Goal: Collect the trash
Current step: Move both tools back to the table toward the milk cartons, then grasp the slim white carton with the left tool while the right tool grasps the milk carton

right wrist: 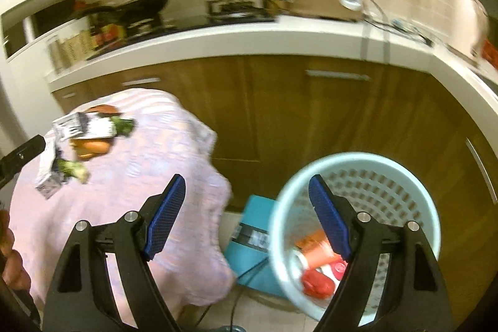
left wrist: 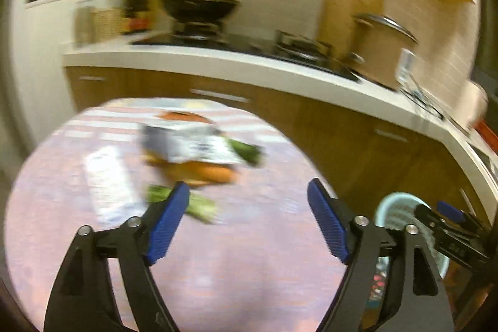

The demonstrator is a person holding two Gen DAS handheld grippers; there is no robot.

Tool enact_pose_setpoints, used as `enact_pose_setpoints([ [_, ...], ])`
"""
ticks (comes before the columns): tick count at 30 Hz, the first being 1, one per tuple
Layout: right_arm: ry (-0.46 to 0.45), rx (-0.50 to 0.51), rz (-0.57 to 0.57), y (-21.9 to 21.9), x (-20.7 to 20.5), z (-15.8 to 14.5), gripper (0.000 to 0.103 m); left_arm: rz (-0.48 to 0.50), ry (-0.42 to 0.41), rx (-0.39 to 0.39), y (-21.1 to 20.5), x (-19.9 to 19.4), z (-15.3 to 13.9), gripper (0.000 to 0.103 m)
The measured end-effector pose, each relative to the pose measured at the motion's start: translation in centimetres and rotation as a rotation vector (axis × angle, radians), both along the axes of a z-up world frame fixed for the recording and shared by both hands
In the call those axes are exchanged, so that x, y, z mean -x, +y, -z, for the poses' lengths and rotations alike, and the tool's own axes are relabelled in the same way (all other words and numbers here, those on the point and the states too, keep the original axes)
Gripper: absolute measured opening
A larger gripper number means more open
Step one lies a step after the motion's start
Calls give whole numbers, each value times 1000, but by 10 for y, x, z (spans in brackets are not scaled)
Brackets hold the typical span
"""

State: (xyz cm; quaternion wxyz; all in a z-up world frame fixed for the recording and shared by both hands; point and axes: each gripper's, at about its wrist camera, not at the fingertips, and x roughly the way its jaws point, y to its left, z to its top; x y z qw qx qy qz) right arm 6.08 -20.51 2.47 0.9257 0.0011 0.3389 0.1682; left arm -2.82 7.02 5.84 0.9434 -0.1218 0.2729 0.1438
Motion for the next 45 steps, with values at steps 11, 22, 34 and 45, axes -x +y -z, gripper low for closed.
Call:
enact_pose_setpoints([
  [11, -79, 1, -181, 97, 12, -20, 77, -204, 67, 83, 84, 37, 21, 84],
  [22, -75, 17, -312, 172, 10, -19, 77, -292, 164, 103, 107, 4, 61, 84],
  [34, -71, 10, -392, 225, -5, -26, 77, -275, 201, 135, 129, -4, 74, 63],
  [45, -14, 19, -450, 283, -30, -18, 77, -266, 168, 175, 158, 30, 71, 51],
])
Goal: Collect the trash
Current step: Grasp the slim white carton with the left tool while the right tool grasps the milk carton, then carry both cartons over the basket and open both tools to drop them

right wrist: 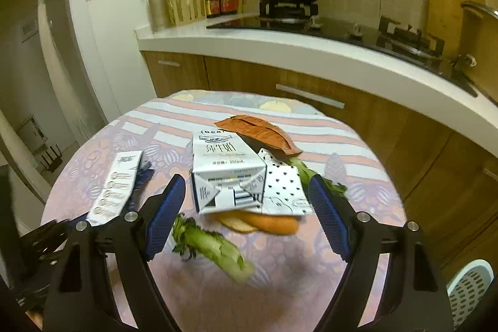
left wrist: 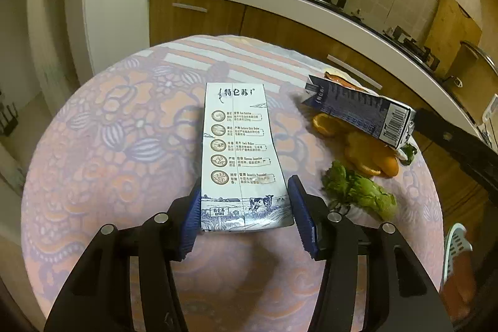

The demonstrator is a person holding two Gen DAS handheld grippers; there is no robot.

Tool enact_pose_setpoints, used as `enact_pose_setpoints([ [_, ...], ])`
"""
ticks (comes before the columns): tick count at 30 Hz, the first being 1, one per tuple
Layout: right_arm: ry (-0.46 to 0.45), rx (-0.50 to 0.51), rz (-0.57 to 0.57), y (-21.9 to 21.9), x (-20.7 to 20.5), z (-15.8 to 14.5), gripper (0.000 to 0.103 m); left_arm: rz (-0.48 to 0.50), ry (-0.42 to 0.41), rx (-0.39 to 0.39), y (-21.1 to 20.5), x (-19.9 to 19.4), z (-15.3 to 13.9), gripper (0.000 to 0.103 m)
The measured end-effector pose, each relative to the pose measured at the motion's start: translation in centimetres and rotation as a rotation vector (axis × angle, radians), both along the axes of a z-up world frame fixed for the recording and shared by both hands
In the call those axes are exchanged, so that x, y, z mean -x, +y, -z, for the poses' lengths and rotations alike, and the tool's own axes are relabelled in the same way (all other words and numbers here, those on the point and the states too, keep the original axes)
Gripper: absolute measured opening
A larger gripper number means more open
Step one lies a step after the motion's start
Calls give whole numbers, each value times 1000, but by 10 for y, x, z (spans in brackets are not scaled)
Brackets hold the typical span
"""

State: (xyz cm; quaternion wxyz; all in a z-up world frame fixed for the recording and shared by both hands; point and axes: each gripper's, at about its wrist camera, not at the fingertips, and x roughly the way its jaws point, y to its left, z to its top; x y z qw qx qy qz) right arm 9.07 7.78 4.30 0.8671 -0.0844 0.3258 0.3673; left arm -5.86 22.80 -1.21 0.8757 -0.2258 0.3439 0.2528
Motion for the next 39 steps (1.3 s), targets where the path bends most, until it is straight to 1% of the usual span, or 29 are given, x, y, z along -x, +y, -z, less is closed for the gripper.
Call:
enact_pose_setpoints([
  [4, 70, 5, -10, 18, -20, 12, 77, 3, -9, 8, 5, 4, -1, 51],
  [8, 101, 25, -11, 30, -25, 22, 77, 8, -11, 10, 6, 5, 0, 51],
  [9, 100, 29, -12, 31, -25, 23, 75, 10, -12, 12, 7, 5, 0, 51],
  [10, 95, 34, -14, 33, -24, 24, 70, 11, -12, 14, 7, 4, 1, 51],
  [11, 91, 39, -16, 34, -22, 25, 56, 12, -13, 16, 7, 5, 1, 51],
  [12, 94, 39, -23, 34, -21, 25, 55, 12, -14, 18, 7, 5, 2, 51],
  [13, 98, 38, -27, 34, -20, 26, 54, 12, -18, 20, 7, 6, 2, 51],
  [17, 65, 33, -26, 26, -9, 24, 54, 17, -36, 16, 5, 9, -2, 51],
  [21, 36, 2, -30, 10, 6, 19, 54, 26, -50, 12, 2, 11, -6, 50],
  [27, 19, -27, -17, -12, 17, 12, 54, 28, -62, 13, -5, 14, -10, 50],
  [39, -20, -120, 66, -74, 31, -12, 54, 104, -129, -5, -33, 16, -30, 50],
])
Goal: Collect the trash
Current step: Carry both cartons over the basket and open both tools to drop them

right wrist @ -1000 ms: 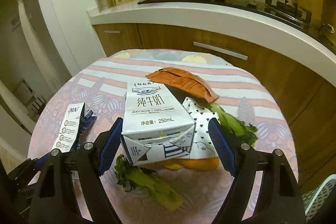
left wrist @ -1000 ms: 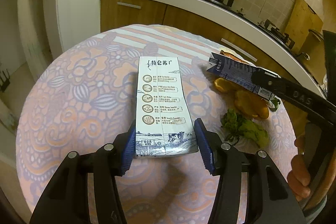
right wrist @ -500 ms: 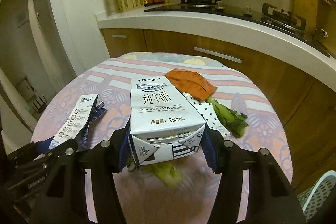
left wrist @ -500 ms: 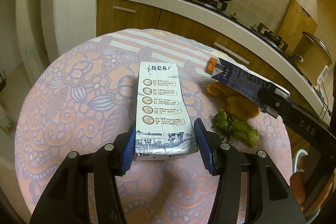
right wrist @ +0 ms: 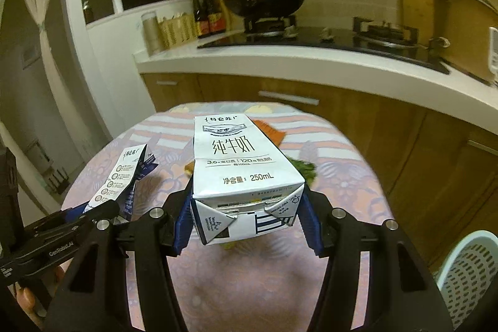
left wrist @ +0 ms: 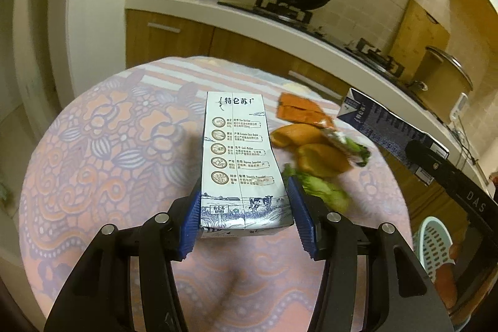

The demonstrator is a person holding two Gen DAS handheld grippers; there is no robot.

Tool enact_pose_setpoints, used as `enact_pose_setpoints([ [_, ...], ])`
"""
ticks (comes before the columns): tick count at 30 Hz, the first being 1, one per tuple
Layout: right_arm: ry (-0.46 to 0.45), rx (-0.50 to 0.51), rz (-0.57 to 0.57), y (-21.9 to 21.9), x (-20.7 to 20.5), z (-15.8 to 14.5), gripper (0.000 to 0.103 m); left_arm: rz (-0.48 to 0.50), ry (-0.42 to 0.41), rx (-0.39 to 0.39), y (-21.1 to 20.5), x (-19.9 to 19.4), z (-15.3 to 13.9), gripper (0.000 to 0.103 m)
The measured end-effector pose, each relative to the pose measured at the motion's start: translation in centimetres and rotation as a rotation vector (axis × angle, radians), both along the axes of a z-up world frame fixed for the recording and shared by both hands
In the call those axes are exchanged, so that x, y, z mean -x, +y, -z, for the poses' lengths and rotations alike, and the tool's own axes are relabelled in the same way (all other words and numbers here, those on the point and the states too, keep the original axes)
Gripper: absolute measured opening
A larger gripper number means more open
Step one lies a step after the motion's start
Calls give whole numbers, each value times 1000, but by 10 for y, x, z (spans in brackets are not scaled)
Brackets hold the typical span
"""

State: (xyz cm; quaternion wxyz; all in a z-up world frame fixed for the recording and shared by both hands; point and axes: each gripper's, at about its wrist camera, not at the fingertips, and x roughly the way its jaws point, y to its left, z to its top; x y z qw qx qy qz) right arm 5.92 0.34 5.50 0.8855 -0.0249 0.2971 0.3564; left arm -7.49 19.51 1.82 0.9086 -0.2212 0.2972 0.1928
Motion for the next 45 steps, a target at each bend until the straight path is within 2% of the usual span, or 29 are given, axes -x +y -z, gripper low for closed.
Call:
enact_pose_setpoints([
  [5, -25, -19, 68, -34, 3, -13, 54, 42, -22, -39, -23, -6, -9, 50],
  [13, -86, -20, 196, -103, 12, -30, 54, 186, -72, -68, -80, -30, -29, 50],
  [24, -70, -45, 406, -217, 15, -25, 54, 427, -103, -78, -181, -70, -41, 50],
  [31, -37, -41, 545, -288, 16, -5, 54, 573, -71, -69, -254, -100, -29, 50],
  [36, -6, -48, 645, -339, 18, 13, 54, 674, -20, -65, -304, -119, -10, 50],
  [45, 70, -25, 797, -410, 22, 49, 54, 801, 82, -46, -364, -149, 29, 50],
])
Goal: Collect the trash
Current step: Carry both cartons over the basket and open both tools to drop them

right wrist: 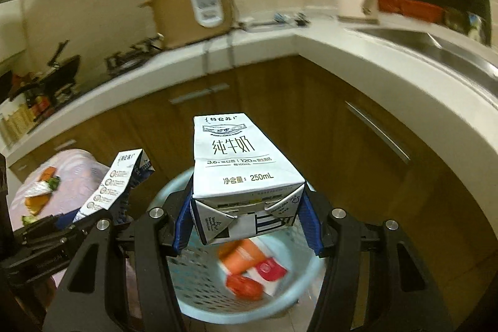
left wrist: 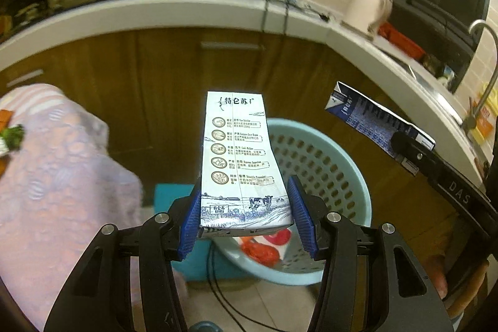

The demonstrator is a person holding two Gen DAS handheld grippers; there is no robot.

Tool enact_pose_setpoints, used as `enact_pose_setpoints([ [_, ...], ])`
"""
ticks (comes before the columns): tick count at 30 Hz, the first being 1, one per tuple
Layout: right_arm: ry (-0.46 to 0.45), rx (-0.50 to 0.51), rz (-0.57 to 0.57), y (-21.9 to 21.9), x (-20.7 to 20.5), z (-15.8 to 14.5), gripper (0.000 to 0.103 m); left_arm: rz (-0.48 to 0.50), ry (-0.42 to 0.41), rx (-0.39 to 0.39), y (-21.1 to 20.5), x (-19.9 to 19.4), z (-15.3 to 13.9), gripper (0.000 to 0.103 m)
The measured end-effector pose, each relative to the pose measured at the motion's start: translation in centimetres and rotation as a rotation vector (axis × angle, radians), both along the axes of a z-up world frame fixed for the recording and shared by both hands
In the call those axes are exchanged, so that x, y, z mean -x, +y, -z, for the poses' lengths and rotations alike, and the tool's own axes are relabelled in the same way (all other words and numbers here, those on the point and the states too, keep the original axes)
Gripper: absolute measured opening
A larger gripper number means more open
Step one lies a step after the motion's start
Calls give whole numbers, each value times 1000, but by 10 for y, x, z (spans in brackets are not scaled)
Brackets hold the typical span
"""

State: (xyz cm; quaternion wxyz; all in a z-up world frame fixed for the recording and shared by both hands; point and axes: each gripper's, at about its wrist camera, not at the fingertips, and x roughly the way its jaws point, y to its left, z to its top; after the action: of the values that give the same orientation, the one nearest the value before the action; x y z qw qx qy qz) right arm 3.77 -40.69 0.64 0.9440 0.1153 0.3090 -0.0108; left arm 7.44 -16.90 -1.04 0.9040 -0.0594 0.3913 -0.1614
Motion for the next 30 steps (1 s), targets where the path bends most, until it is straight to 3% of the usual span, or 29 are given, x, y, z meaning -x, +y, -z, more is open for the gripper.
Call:
enact_pose_setpoints([
  [7, 117, -27, 51, -21, -8, 38, 55, 38, 108, -3, -20, -20, 34, 52],
  [10, 148, -38, 53, -24, -12, 44, 56, 26, 128, 0, -18, -25, 37, 61],
  [21, 144, -56, 47, -19, -13, 38, 57, -29, 88, 20, 10, -17, 18, 61],
  [30, 74, -31, -37, 22, -8, 11, 57, -95, 27, 49, 49, 6, -4, 61],
])
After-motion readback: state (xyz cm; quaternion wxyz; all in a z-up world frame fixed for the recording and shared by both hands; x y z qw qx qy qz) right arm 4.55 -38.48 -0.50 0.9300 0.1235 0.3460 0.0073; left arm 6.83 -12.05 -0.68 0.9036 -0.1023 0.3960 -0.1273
